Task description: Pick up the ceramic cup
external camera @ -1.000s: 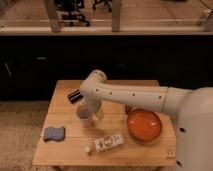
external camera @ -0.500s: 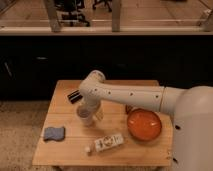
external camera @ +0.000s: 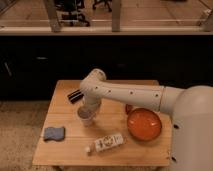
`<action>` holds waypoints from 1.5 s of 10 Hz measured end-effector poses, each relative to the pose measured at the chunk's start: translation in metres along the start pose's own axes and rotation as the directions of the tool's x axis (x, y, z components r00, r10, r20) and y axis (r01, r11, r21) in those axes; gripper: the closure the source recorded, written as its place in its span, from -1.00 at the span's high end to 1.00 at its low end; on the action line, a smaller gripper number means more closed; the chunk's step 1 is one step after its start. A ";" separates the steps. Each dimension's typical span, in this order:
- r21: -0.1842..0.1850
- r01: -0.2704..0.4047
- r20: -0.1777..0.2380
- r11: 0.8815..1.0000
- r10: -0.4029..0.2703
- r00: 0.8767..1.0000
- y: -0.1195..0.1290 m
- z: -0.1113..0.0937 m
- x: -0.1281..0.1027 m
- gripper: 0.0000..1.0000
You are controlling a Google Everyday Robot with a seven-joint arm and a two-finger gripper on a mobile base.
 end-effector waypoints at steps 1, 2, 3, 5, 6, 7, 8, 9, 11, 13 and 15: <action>0.000 -0.003 0.000 1.000 0.003 1.000 0.000 0.000 0.002 -0.46; 0.000 -0.002 0.000 1.000 0.002 1.000 -0.001 -0.001 0.005 -0.63; 0.003 -0.001 -0.003 1.000 0.001 1.000 -0.003 -0.006 0.009 -0.82; 0.003 0.002 -0.008 1.000 -0.002 1.000 -0.006 -0.025 0.025 -1.00; 0.007 0.005 -0.009 1.000 -0.005 1.000 -0.008 -0.032 0.030 -1.00; 0.012 0.009 -0.010 1.000 -0.009 1.000 -0.010 -0.034 0.031 -1.00; 0.020 0.010 -0.014 1.000 -0.009 1.000 -0.012 -0.037 0.037 -1.00; 0.019 0.008 -0.014 1.000 -0.008 1.000 -0.012 -0.038 0.041 -1.00; 0.019 0.005 -0.015 1.000 -0.005 1.000 -0.012 -0.043 0.047 -1.00; 0.024 -0.001 -0.017 1.000 0.001 1.000 -0.013 -0.051 0.053 -1.00; 0.025 -0.003 -0.017 1.000 0.004 1.000 -0.014 -0.052 0.057 -1.00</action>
